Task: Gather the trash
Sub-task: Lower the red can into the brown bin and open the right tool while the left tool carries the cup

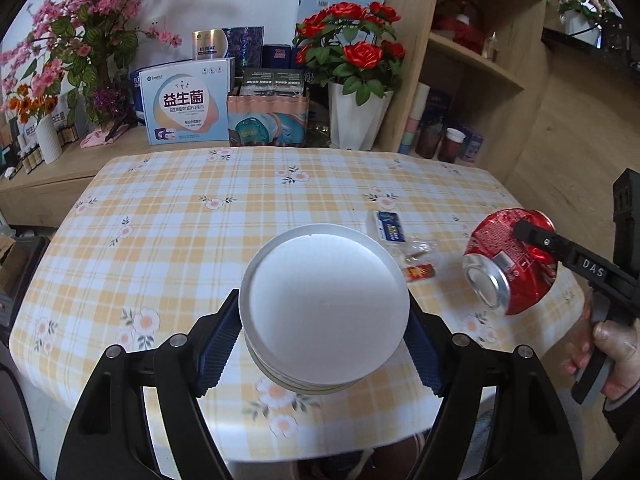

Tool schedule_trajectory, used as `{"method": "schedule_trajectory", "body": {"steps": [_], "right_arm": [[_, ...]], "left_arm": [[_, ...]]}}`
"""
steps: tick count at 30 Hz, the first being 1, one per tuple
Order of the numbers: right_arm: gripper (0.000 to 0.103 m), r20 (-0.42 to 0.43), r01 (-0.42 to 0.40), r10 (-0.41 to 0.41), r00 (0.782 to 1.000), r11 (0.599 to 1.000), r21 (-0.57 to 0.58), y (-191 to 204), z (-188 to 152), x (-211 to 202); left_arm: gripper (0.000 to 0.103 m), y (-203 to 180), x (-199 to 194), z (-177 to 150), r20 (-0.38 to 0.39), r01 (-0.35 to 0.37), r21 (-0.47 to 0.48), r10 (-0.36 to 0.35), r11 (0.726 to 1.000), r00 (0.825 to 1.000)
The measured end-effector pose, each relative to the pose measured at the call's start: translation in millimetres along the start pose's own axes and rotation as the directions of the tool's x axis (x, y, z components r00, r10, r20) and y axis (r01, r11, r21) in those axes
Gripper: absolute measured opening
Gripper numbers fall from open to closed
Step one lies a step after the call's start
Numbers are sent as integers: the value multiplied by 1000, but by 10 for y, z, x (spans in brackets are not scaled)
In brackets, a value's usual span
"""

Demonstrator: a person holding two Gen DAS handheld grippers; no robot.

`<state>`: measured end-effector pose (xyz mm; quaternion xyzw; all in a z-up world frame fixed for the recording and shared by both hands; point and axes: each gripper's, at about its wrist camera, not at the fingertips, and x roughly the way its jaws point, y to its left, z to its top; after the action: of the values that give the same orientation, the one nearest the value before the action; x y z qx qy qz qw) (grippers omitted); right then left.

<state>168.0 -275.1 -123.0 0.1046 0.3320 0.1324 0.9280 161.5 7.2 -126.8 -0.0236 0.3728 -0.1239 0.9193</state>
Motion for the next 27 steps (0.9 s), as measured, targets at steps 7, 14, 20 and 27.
{"method": "schedule_trajectory", "body": {"steps": [7,14,20,27], "right_arm": [[46,22,0,1,1000,999,-38,184,-276,-360],[46,22,-8,10,1000,998,-68,376,-596,-605],[46,-14,-16,14,1000,994,-105,541,-906,-720],[46,-76,-30,21,997,992,-125,627,-1180,-728]], "left_arm": [[74,-122,-418,-360,16,35,-47,-34,998,999],[74,-158,-749,-577,39,32,-74,-30,997,999],[74,-187,-967,-756,54,16,-64,-12,998,998],[74,-169,-1110,-896,64,2,-77,3,997,998]]}}
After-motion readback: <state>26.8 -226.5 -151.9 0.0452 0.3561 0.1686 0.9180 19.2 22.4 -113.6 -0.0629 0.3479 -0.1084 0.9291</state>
